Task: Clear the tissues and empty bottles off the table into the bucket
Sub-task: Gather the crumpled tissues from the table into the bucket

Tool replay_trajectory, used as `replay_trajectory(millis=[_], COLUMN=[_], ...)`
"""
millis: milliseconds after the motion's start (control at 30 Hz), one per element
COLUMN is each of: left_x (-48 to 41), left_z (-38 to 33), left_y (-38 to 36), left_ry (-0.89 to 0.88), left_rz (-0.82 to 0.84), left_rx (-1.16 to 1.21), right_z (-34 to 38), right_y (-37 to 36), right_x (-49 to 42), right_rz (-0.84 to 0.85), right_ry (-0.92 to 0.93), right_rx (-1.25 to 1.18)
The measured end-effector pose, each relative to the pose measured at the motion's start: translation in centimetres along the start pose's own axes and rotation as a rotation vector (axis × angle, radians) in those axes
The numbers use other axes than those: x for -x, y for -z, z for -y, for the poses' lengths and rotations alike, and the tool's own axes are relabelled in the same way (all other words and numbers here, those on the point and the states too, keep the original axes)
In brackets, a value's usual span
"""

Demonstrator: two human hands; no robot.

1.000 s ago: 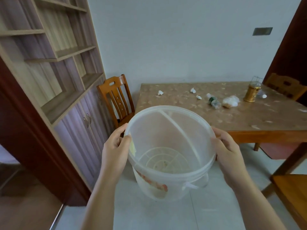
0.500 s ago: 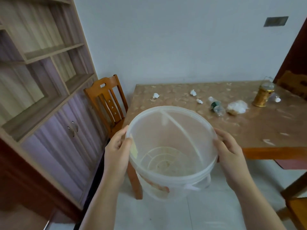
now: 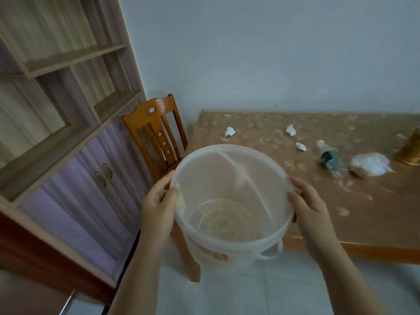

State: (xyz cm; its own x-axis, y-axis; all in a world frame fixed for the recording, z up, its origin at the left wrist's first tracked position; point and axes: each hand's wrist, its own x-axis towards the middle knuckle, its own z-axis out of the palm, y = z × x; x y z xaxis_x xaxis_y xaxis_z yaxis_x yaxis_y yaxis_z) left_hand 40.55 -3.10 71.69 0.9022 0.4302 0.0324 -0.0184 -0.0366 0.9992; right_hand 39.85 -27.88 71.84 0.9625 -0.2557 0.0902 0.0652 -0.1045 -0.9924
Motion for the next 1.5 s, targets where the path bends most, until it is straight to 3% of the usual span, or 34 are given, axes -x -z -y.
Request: replay_trajectory(millis=[700, 1133, 1500], left_x=[-27.4, -34.2, -36.7], left_z=[1.6, 2.3, 2.4], left_y=[7.0, 3.5, -0.8], left_ry=[-0.1, -0.141, -0.213], left_rz=[0.178, 0.182, 0.159], left_rx=[-0.091, -0.143, -0.22], right_z=[-2.6, -5.8, -13.2], right_y=[-22.9, -23.7, -19.1], right_x=[-14.7, -21.2, -22.4], right_rz=[-0.098, -0.045, -0.28], right_ry=[-0.068, -0.129, -0.248], right_rx=[0.061, 0.141, 0.414])
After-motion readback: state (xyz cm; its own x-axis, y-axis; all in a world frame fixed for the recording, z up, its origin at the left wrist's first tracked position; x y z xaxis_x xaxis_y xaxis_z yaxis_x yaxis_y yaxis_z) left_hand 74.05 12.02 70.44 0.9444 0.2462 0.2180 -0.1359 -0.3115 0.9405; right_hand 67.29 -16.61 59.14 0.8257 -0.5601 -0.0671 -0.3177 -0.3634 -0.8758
